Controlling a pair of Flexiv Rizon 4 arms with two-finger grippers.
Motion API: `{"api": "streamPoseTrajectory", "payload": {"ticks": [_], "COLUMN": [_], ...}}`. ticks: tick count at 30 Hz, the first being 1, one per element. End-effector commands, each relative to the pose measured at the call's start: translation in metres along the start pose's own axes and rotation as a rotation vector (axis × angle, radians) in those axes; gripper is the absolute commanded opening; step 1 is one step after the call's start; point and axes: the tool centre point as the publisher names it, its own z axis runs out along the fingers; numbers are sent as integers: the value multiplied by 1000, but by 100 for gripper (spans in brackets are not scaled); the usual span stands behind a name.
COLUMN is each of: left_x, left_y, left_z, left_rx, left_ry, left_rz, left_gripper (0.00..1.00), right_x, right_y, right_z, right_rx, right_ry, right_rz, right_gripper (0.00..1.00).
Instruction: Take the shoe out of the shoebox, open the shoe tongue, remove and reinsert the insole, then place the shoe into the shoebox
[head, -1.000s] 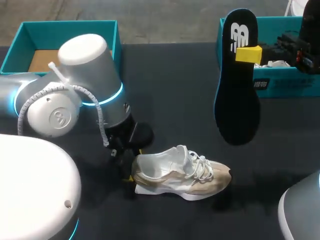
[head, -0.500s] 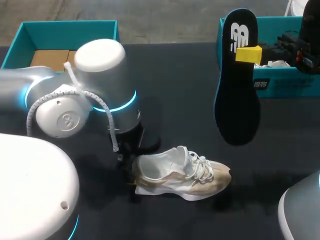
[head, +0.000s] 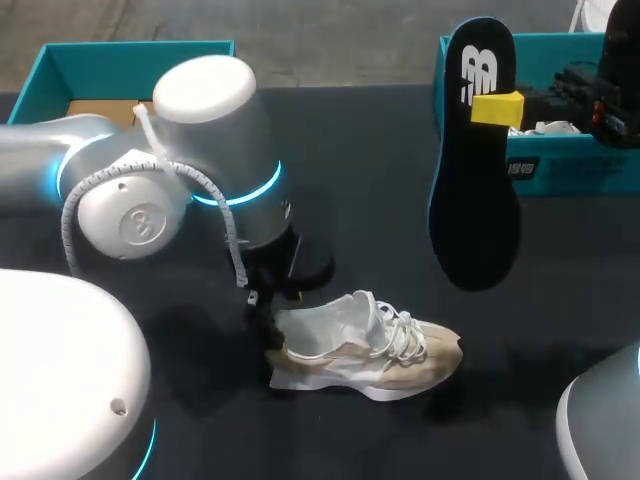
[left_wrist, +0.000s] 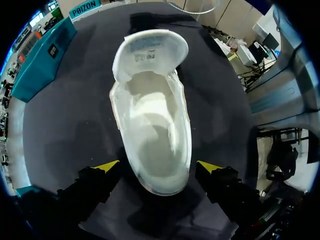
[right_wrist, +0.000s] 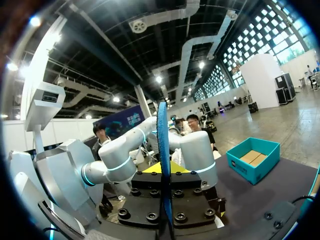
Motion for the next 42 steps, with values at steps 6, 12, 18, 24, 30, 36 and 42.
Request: {"api": "streamPoseTrajectory", "payload": {"ticks": [6, 12, 18, 24, 30, 36, 42], "left_x": [-24, -41, -53, -54, -56, -56, -52], "left_y": [-26, -45, -60, -67, -67, -66, -64], "left_z": [-2, 20, 37, 49, 57, 62, 66], "left_rx": [-7, -14, 7, -19, -20, -39, -47], "left_ry": [-28, -20, 16, 28, 48, 36, 40], "left_rz": [0, -18, -57, -57, -72, -75, -73], "left_gripper": [100, 100, 94, 83, 60, 45, 40], "right_x": [-1, -1, -1, -1, -1, -1, -1], "right_y": [0, 0, 0, 0, 0, 0, 0], "right_z": [2, 2, 2, 2, 2, 2, 2], "right_rx": [2, 2, 2, 2, 2, 2, 2], "right_ry": [0, 0, 0, 0, 0, 0, 0], "right_rz": [1, 1, 1, 1, 1, 1, 1], "right_gripper": [0, 0, 0, 0, 0, 0, 0]}}
